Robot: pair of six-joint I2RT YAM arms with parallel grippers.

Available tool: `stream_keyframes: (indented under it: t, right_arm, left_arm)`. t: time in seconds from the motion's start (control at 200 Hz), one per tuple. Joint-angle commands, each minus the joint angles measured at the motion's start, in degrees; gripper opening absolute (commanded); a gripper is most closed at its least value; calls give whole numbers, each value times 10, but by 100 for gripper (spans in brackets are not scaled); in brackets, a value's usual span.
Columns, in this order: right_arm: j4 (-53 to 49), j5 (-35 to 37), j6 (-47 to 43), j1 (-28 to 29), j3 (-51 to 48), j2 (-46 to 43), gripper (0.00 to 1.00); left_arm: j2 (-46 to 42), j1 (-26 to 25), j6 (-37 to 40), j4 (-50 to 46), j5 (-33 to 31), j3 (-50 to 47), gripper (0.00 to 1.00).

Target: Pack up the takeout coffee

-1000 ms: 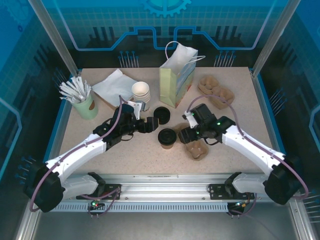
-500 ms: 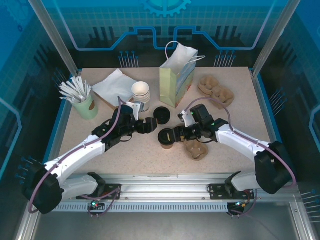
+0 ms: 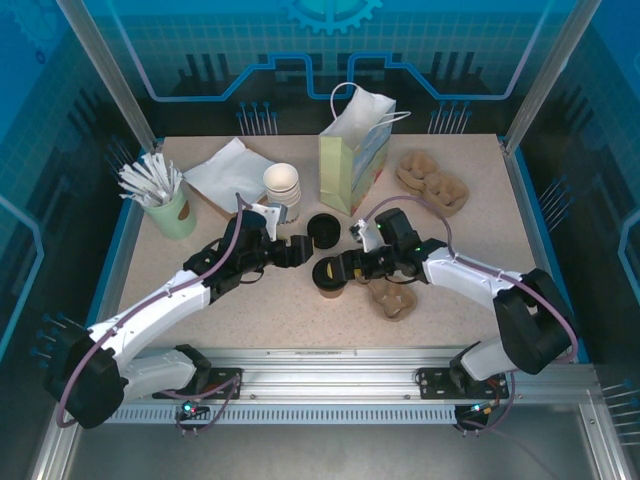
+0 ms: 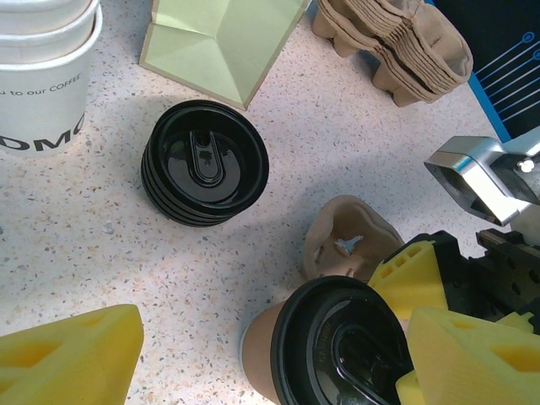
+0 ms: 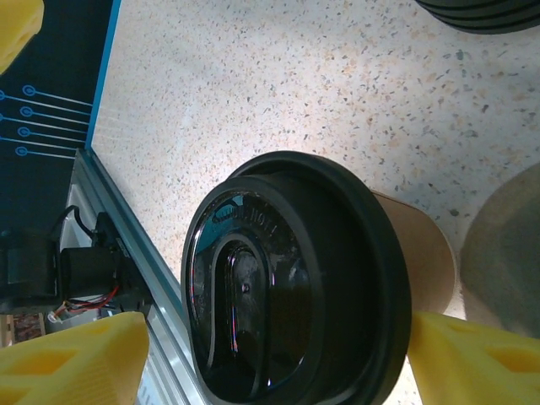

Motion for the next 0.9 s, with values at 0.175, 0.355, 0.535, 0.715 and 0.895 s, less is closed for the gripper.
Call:
stream_keyframes:
  t: [0.175, 0.355, 0.535, 0.715, 0.895]
  right_arm:
    - [59, -12, 34, 43, 4, 35, 80]
    - [52, -9, 33, 66, 32, 52, 80]
    - [-37, 27, -22, 36, 43, 8, 81]
    - [-125, 60, -71, -37, 19, -58, 82]
    - [-193, 144, -87, -127, -13, -114, 82]
  left_arm:
    - [-17, 8, 8, -19, -52, -18, 83]
    - [-23, 19, 2, -30, -88, -25, 84]
    - [-34, 19, -1, -25, -72, -29, 84]
    - [-39, 20, 0, -19, -58, -26, 84]
    - [-37, 19, 0, -11, -42, -23, 84]
